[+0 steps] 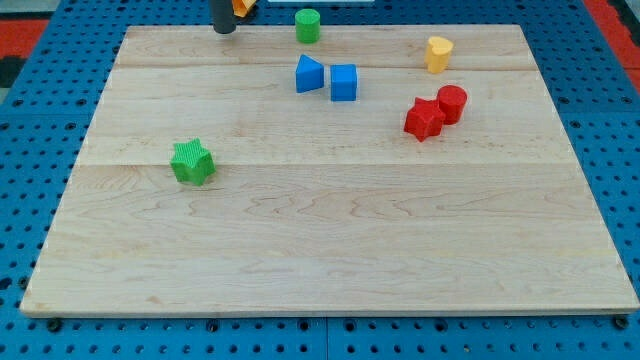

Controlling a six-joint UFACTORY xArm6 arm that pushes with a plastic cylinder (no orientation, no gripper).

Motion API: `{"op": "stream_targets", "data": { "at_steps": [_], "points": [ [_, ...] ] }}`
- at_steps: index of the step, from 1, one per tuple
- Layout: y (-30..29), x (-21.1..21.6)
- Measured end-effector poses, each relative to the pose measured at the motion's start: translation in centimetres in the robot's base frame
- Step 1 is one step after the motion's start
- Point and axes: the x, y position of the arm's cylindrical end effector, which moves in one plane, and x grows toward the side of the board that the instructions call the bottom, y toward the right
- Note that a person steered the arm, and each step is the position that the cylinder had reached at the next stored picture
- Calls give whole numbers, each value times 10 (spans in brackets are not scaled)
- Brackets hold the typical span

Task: Separate the red circle and red star

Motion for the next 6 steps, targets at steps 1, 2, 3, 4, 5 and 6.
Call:
{"op": "stream_targets", "data": {
  "at_steps": [1, 2, 3, 4, 5, 6],
  "points": [
    [12, -1],
    [91, 0],
    [146, 20],
    [190, 81],
    [271, 97],
    [277, 148]
  ]
}}
